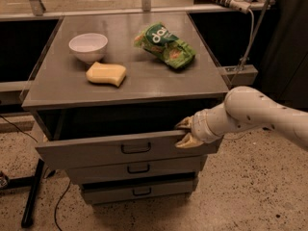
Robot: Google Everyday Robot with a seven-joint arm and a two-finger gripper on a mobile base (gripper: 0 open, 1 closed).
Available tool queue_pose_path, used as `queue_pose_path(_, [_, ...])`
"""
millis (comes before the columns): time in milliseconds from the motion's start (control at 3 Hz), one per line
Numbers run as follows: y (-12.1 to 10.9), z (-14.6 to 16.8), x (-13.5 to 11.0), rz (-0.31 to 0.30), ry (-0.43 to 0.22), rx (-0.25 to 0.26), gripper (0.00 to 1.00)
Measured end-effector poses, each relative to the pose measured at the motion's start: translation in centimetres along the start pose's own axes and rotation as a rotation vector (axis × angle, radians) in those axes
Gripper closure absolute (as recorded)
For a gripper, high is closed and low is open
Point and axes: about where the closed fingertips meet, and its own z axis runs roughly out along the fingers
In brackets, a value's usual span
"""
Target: Open top drawer
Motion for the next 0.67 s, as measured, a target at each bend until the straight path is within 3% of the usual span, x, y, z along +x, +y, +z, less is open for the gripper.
queue_pose_path(333, [4.19,-0.97,0.32,-0.003,-0.037,-0.016,0.38])
queue_pose_path(667, [3.98,-1.38,0.02,-0.003,-0.037,-0.016,0.61])
